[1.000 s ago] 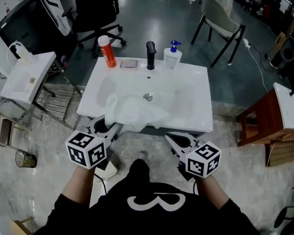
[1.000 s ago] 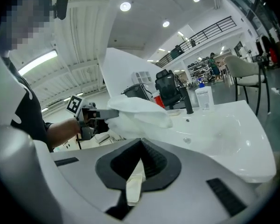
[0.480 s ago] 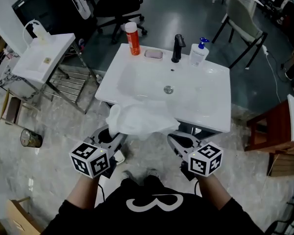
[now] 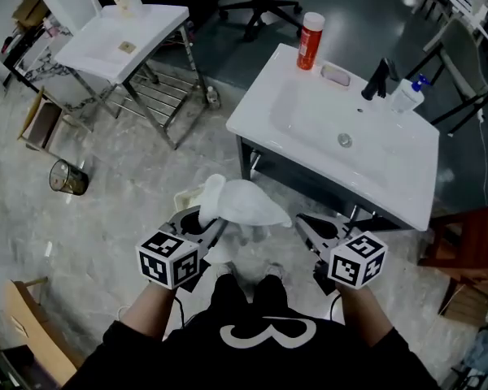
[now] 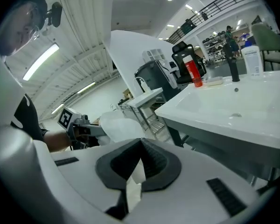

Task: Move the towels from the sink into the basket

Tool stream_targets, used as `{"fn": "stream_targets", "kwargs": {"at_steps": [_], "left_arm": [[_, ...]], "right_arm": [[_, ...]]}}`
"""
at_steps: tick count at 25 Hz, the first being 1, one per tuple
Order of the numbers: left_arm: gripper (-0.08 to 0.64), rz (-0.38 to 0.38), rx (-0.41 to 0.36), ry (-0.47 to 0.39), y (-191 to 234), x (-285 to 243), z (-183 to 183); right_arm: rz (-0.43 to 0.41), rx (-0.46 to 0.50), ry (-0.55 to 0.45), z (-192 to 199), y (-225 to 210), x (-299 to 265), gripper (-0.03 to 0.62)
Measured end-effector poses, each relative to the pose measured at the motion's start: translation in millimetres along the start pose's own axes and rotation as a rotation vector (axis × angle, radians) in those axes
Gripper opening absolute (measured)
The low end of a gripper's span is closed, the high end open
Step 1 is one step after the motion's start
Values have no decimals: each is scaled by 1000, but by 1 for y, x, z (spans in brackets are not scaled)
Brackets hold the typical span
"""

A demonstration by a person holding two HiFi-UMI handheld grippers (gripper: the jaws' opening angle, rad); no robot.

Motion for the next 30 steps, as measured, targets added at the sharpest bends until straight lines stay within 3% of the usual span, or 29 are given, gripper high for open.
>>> {"fn": "stream_targets", "kwargs": {"at_steps": [8,13,23,30], "left_arm": [[106,-159,134,35,83,70,74],[106,-193,161,77,123,76,110],[107,-230,200,210,210,44,181],[107,-232,226,330,254,10,220]], "right_arm": [[-83,36,72,15,77,-74,3],[-88,57,114,23,105,-106,3],[-57,46,157,35,123,-152,3],[4,15,158,42,101,-162,3]]}}
Point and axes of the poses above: the fingertips, and each gripper's own axes: x backward along the fingers, y to its left, z out of its underside, the point moved 6 cm from there along x, backward along the fingers, and after that the axes turned 12 degrees about z, right-handed, at the moved point
